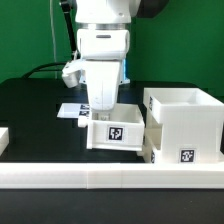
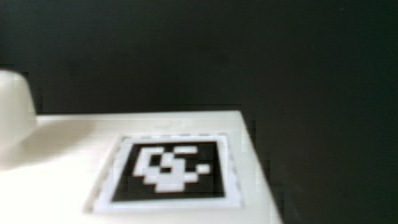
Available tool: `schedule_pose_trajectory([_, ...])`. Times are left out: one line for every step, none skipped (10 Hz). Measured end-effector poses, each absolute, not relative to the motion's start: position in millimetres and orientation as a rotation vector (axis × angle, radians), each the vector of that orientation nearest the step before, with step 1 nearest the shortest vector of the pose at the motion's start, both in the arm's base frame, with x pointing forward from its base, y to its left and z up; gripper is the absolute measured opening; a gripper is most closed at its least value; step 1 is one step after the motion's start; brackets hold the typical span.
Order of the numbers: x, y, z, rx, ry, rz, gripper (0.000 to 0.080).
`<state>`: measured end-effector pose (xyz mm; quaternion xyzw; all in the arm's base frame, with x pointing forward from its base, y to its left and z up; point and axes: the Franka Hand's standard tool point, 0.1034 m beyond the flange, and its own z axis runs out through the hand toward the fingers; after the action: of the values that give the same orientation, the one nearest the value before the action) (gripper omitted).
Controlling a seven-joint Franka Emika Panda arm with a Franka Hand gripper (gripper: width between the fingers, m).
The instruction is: Assemble drawer
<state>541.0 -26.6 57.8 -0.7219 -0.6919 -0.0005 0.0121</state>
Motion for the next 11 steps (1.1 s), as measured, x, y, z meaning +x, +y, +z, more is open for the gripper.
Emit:
schedule_pose_trajectory([540.6, -27.2, 57.2, -2.251, -2.156, 0.000, 0.0042])
schedule_pose_trajectory([540.2, -27.3, 56.8, -2.251, -2.155, 0.001, 0.0042])
schedule_pose_trajectory([540.2, -27.1, 56.8, -2.250, -2.155, 0.000, 0.0042])
schedule_pose_trajectory([540.9, -25.2, 57.2, -2.246, -2.160, -0.003, 0.0042])
schedule_pose_trajectory([542.6, -21.9, 58.4, -2.241, -2.167, -0.009, 0.0042])
schedule_pose_trajectory([544.5, -18.9, 60.0, -2.235, -2.171, -0.012, 0.0042])
schedule_pose_trajectory([546.1, -17.8, 61.3, -2.233, -2.173, -0.012, 0.0042])
schedule_pose_trajectory([547.0, -18.1, 62.0, -2.233, -2.173, -0.011, 0.0042])
schedule_pose_trajectory([546.8, -18.2, 61.9, -2.234, -2.171, -0.011, 0.0042])
schedule_pose_trajectory([546.2, -18.3, 61.4, -2.234, -2.170, -0.009, 0.0042])
schedule_pose_trajectory([546.0, -18.3, 61.2, -2.234, -2.170, -0.009, 0.0042])
